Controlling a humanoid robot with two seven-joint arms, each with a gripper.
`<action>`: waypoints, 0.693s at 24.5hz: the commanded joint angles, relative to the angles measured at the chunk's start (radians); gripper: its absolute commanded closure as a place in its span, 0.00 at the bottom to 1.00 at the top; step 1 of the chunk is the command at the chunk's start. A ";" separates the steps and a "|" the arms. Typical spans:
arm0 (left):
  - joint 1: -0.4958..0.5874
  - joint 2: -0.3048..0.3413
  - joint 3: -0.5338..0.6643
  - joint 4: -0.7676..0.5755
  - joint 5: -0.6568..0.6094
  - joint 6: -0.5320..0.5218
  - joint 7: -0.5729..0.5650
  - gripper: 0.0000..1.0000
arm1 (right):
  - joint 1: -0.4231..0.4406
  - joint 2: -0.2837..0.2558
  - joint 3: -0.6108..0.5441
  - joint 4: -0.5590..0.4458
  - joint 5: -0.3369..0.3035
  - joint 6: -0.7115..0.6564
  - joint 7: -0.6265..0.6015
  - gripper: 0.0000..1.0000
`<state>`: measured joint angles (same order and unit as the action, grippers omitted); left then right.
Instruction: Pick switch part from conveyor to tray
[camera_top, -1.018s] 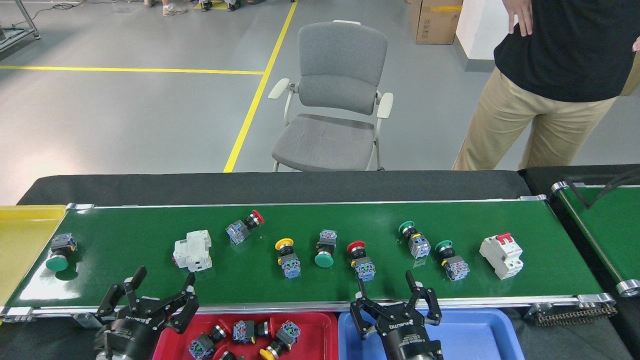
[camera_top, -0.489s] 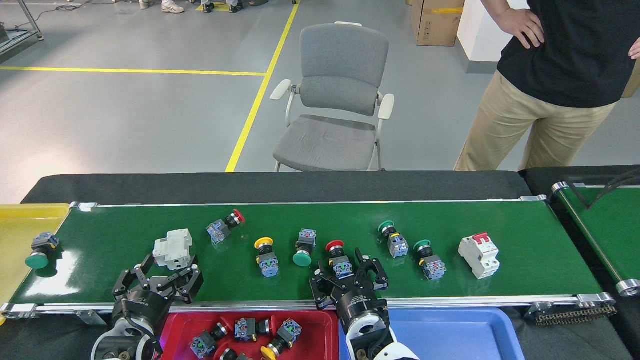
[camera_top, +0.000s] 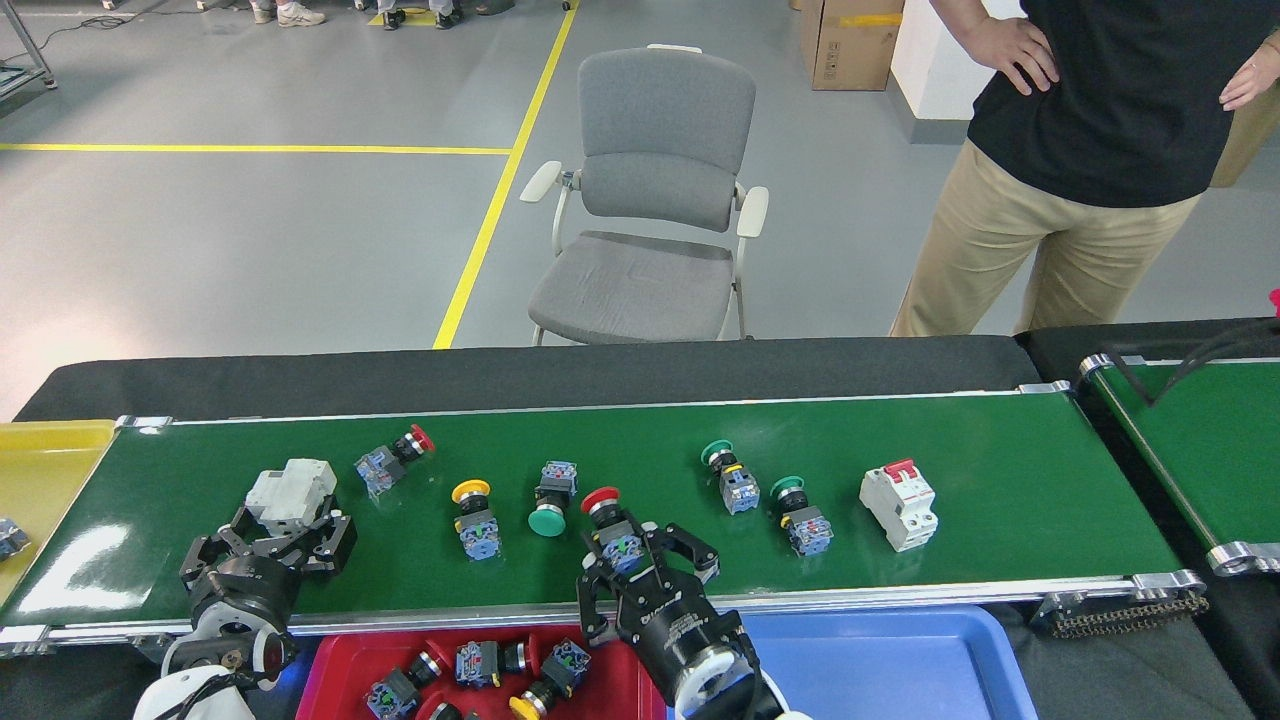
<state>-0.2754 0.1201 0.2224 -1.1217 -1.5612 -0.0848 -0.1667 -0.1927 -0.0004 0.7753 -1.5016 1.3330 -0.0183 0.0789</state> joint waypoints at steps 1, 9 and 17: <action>-0.001 0.009 0.000 -0.004 0.006 0.000 0.065 0.84 | 0.035 -0.007 -0.004 -0.068 0.002 -0.190 -0.011 0.00; 0.111 0.027 0.005 -0.159 0.029 -0.069 0.133 0.93 | 0.110 -0.044 -0.125 -0.128 -0.003 -0.230 -0.019 0.00; 0.375 0.041 0.003 -0.507 0.109 -0.254 0.133 0.93 | 0.383 -0.006 -0.570 -0.181 -0.003 0.008 -0.160 0.00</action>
<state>0.1005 0.1539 0.2228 -1.5906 -1.4576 -0.2850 -0.0447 0.1837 -0.0154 0.2347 -1.6679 1.3321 -0.0845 -0.0268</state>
